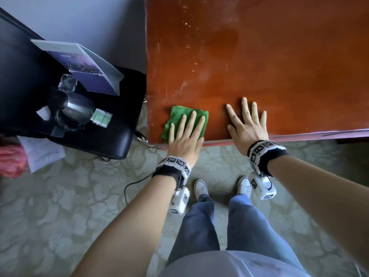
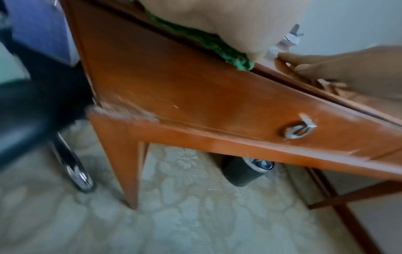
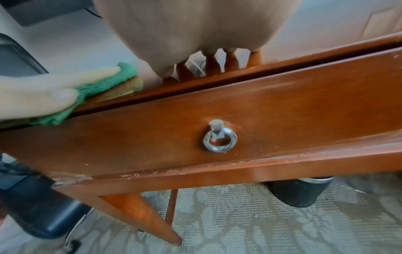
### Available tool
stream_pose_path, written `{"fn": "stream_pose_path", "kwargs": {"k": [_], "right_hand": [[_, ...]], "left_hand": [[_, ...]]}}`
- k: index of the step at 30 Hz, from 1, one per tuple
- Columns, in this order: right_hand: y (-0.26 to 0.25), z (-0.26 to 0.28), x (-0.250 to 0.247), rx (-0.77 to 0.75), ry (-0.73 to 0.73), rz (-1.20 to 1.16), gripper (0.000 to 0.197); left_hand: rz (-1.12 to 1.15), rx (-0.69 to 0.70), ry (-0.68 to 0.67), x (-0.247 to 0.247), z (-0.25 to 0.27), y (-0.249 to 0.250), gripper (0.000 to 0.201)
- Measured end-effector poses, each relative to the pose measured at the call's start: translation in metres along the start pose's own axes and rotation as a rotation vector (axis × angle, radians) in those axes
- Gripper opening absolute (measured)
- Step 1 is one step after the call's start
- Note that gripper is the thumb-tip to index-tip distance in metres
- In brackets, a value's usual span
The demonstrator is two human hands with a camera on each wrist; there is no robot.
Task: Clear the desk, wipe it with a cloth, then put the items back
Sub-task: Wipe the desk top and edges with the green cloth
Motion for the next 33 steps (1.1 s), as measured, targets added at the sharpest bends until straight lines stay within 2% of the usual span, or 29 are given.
{"fn": "stream_pose_path", "kwargs": {"k": [2, 3, 5, 7, 11, 13, 16, 18, 22, 24, 28, 31, 33], "right_hand": [[-0.001, -0.004, -0.003, 0.006, -0.014, 0.008, 0.06], [0.0, -0.006, -0.005, -0.003, -0.024, 0.013, 0.06], [0.004, -0.009, -0.008, -0.033, -0.046, 0.03, 0.059], [0.01, -0.016, -0.011, -0.045, -0.064, 0.046, 0.06], [0.034, -0.042, -0.024, 0.037, -0.055, 0.006, 0.061], [0.042, -0.057, -0.03, 0.047, -0.043, 0.005, 0.061], [0.045, -0.074, -0.037, 0.008, -0.047, 0.023, 0.062], [0.046, -0.082, -0.039, -0.01, -0.052, 0.033, 0.062], [0.047, -0.104, -0.048, -0.069, -0.077, 0.048, 0.062], [0.049, -0.116, -0.054, -0.099, -0.096, 0.051, 0.062], [0.075, -0.144, -0.068, -0.059, -0.081, 0.042, 0.063], [0.109, -0.164, -0.079, 0.067, -0.087, -0.01, 0.066], [0.121, -0.172, -0.084, 0.055, -0.084, -0.011, 0.066]], "left_hand": [[-0.025, 0.058, -0.023, -0.005, -0.001, -0.028, 0.06], [-0.014, 0.018, -0.021, -0.009, -0.004, -0.049, 0.06], [0.017, -0.127, -0.002, -0.022, -0.011, -0.09, 0.061], [0.044, -0.252, 0.013, -0.025, -0.019, -0.11, 0.062], [0.081, -0.466, 0.074, -0.022, -0.035, -0.095, 0.066], [0.087, -0.406, 0.063, -0.017, -0.048, -0.062, 0.067], [0.068, -0.144, -0.005, -0.007, -0.065, 0.018, 0.067], [0.066, -0.06, -0.025, -0.002, -0.07, 0.053, 0.066], [0.048, -0.028, -0.063, -0.007, -0.099, 0.041, 0.063], [0.047, -0.118, -0.043, -0.02, -0.12, 0.009, 0.062], [0.123, -0.442, 0.031, -0.038, -0.144, -0.053, 0.063], [0.15, -0.607, 0.069, -0.037, -0.147, -0.049, 0.063], [0.154, -0.607, 0.057, -0.031, -0.151, -0.018, 0.066]]}}
Point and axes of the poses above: each hand's wrist, its own z-axis away from the middle knuckle, its own x-axis out of the palm, y = z × x, the point moved 9 cm from there along -z, towards the middle knuckle, and after that the axes turned 10 degrees about x, right-handed, at the moved point
